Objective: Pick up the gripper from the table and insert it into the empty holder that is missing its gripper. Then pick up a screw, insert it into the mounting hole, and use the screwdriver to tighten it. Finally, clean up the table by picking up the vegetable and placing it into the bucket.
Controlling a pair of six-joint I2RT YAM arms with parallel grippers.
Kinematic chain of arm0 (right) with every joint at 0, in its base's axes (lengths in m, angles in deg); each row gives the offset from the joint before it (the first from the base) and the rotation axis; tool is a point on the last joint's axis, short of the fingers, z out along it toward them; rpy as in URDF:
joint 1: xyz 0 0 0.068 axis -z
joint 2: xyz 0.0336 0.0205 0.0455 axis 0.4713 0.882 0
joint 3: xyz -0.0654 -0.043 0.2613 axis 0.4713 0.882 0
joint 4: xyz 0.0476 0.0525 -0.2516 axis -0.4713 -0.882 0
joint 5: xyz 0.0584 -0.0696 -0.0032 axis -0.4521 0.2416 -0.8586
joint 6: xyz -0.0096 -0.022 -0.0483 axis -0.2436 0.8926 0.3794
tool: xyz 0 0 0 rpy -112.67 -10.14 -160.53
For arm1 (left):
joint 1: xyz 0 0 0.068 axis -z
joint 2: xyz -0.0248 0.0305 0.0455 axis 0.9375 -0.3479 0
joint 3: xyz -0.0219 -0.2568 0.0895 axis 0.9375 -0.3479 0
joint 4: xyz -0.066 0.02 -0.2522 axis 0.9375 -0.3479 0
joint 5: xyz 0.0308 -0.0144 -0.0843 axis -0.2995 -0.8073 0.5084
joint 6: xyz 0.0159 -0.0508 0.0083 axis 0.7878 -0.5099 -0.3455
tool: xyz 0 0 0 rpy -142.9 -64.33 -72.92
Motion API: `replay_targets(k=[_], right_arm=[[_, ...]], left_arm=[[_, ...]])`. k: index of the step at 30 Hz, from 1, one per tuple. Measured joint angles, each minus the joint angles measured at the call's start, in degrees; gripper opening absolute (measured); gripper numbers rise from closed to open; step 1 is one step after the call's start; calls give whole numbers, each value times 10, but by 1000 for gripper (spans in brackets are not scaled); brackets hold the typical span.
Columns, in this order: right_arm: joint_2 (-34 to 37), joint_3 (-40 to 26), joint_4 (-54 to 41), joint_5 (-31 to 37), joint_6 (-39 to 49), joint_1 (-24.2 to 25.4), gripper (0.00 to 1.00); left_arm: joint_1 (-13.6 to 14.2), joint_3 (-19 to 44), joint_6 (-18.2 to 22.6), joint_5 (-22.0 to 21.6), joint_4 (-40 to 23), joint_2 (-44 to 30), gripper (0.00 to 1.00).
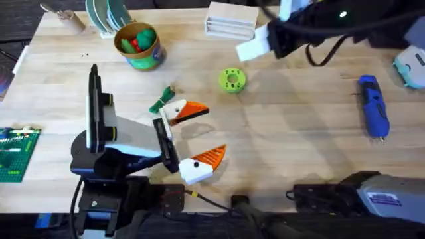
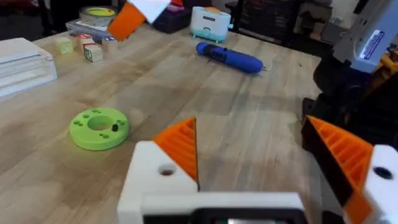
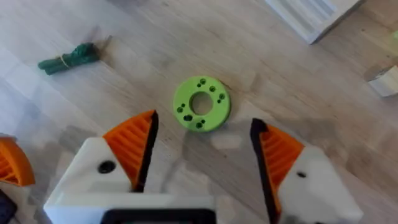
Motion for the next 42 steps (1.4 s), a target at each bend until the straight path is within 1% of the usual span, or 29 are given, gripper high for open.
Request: replay_targets(k=[3,7,12,15,19,23,28,35,42], right_arm=[[15,16,0,27,-7,-31,894],[51,30,-1,45,-24,-54,889],[90,33,2,54,-31,-90,816],[111,33,11,56,-31,-104,734],[140,33,34,56,-35,-107,619],[158,33,56,59,-37,-107,578],[161,33,70,61,-38,-107,466],[172,33,71,64,-39,-108,416],[188,33,66,106,-39,-119,390]], left_arm=[[0,0,0,0,0,0,993],[0,0,0,0,0,0,993],[0,0,0,0,0,0,992],[0,0,0,0,0,0,992],[0,0,0,0,0,0,992],[0,0,0,0,0,0,993],[0,0,0,0,0,0,993],[0,0,0,0,0,0,993],[0,0,0,0,0,0,993]])
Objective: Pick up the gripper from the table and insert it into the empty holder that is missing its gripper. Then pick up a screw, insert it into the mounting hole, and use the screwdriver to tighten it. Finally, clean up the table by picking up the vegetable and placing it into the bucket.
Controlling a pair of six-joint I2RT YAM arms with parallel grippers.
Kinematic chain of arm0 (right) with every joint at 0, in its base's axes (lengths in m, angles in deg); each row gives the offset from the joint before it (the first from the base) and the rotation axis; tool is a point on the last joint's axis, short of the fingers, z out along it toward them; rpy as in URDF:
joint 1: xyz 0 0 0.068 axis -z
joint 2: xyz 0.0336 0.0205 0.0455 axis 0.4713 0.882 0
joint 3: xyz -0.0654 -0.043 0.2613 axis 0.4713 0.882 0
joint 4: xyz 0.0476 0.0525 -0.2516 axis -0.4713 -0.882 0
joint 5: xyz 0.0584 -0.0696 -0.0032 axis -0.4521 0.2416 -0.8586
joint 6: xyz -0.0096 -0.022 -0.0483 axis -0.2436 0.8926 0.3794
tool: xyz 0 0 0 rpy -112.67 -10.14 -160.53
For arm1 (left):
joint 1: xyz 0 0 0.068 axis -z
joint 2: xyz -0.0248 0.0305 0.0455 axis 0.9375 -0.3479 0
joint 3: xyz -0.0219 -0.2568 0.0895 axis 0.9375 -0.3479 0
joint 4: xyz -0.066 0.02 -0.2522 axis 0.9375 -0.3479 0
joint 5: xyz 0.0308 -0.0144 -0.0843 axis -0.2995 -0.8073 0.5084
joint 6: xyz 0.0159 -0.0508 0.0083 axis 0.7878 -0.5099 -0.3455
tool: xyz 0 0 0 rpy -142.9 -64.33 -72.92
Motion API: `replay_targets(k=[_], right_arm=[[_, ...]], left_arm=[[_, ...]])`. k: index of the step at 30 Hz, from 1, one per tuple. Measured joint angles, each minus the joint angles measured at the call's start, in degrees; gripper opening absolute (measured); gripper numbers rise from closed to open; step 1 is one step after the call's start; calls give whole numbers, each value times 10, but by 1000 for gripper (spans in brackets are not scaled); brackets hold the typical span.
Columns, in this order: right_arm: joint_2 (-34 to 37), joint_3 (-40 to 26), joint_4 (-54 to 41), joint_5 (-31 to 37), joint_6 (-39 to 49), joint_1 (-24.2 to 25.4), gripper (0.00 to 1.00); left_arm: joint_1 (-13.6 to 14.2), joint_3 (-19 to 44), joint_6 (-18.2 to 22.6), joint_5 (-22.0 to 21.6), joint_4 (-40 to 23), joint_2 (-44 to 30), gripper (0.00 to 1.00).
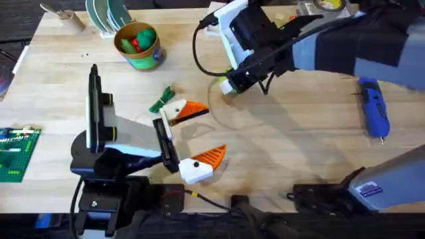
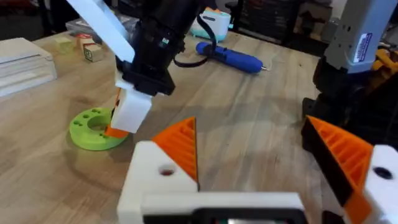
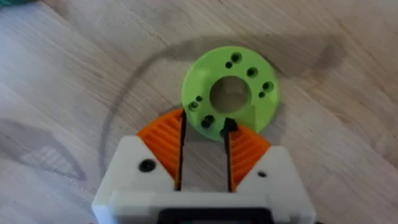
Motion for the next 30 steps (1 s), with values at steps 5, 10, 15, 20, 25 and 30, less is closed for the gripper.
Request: replay_targets(k=[5,10,15,20,25,30], right_arm=[[0,0,1,8,0,-10,373],[0,0,9,10,1,-13,346],[0,0,9,22,5,-13,329],[0,0,9,31,8,-13,319],[0,0,9,36,9,-16,305],[0,0,8,36,9,-23,282]], left_arm=[[0,0,0,0,0,0,993],[0,0,0,0,0,0,993],[0,0,0,0,0,0,993],[0,0,0,0,0,0,993],[0,0,0,0,0,0,993],[0,0,0,0,0,0,992]])
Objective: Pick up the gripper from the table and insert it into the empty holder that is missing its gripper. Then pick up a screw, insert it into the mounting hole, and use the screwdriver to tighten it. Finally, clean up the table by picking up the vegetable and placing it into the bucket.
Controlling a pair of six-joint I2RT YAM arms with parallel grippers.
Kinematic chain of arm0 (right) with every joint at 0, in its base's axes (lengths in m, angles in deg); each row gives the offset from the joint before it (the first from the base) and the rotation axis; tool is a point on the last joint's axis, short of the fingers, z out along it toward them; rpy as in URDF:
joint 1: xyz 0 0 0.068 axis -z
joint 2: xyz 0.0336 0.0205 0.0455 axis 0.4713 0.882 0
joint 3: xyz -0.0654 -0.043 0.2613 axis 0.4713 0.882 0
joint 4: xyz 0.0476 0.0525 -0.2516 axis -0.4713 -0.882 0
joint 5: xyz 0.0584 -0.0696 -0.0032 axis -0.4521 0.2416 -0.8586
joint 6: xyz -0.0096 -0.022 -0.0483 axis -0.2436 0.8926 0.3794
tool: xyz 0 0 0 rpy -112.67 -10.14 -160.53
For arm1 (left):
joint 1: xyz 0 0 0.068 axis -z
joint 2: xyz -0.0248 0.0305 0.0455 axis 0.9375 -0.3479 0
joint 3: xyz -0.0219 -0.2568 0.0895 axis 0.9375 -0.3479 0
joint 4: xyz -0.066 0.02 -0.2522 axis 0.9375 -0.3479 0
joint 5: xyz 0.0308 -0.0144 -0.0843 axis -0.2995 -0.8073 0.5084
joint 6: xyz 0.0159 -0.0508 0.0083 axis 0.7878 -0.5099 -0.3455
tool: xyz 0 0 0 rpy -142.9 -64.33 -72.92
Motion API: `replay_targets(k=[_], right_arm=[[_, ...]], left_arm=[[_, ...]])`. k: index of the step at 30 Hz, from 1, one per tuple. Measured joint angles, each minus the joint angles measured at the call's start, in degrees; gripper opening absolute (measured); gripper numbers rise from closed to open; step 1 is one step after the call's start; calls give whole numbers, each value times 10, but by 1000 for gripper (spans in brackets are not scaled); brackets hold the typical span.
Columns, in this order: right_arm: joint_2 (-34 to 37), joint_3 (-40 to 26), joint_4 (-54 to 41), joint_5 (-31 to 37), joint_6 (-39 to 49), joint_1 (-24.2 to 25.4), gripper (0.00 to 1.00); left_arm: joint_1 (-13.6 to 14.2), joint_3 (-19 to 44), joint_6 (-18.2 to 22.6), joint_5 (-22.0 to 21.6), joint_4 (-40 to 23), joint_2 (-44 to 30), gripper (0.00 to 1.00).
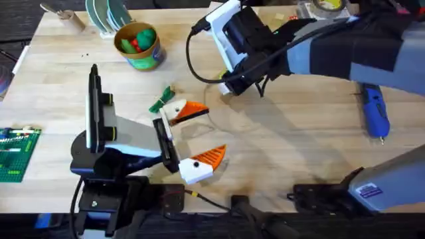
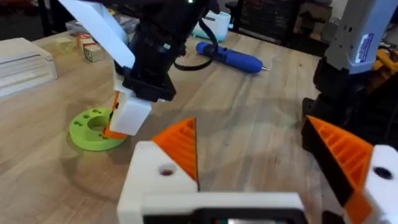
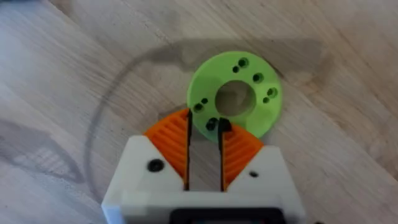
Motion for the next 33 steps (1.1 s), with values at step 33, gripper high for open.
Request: replay_targets(k=[33], right_arm=[[7,0,-3,35,4,-3,7]], left_arm=[[0,0,0,0,0,0,992]])
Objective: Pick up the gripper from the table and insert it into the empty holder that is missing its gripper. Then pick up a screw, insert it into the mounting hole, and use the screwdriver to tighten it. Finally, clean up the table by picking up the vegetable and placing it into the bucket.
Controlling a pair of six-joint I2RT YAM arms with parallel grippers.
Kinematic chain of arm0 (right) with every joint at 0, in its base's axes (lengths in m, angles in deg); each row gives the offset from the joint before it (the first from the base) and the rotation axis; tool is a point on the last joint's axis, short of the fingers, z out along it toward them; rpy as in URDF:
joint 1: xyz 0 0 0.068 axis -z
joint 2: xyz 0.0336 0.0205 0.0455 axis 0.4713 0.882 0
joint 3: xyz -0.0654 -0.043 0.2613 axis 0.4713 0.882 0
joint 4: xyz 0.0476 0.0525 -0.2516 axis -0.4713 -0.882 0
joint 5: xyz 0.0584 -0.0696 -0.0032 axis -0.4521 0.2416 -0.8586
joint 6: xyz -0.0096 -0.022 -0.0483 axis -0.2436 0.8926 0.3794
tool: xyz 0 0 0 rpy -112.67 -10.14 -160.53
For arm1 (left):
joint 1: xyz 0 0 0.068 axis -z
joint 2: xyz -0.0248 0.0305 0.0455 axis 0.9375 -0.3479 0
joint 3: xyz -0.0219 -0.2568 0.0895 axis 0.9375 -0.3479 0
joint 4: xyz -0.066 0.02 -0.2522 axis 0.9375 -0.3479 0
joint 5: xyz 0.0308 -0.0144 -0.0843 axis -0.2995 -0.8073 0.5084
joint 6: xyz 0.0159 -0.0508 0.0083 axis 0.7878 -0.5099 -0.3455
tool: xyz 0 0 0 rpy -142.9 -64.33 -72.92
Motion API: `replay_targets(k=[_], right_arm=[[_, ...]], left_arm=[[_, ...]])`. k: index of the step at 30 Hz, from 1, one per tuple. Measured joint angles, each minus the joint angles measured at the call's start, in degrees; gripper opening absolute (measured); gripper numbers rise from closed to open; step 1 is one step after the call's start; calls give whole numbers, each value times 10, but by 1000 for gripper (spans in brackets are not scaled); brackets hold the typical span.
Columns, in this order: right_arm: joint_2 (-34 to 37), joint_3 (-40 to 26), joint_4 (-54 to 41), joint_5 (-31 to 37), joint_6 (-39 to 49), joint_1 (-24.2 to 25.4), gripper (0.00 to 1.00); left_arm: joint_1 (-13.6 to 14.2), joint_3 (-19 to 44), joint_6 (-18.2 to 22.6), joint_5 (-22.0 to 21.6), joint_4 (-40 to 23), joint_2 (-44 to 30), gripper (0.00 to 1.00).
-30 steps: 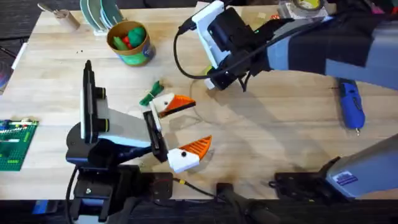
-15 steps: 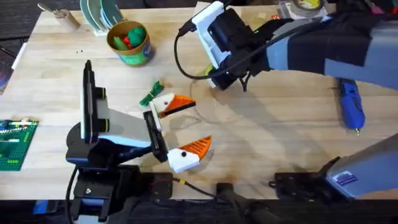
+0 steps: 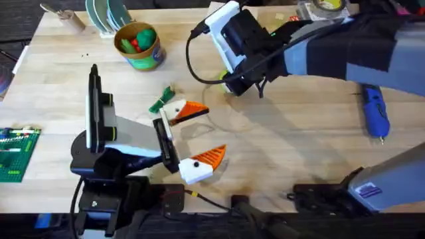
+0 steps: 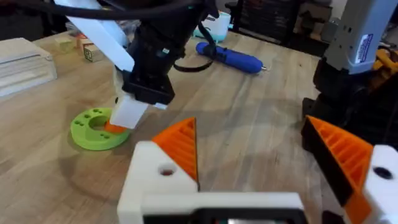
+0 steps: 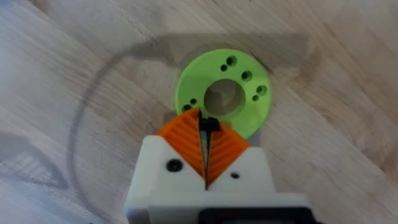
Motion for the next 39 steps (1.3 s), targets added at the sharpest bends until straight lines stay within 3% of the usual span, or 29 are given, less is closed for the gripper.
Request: replay_targets(k=[9,23,33,39], right_arm=[[0,-15,-14,13,0,0,7],[-38,-123,-128,12,0,0,7],[-42,-270,-234,-102,0,-5,7],[-44,-316,-281,-127,2,-51,7]], left_arm=[[0,0,0,0,0,0,993],[0,0,0,0,0,0,993],[0,0,0,0,0,0,993],[0,0,0,0,0,0,992]])
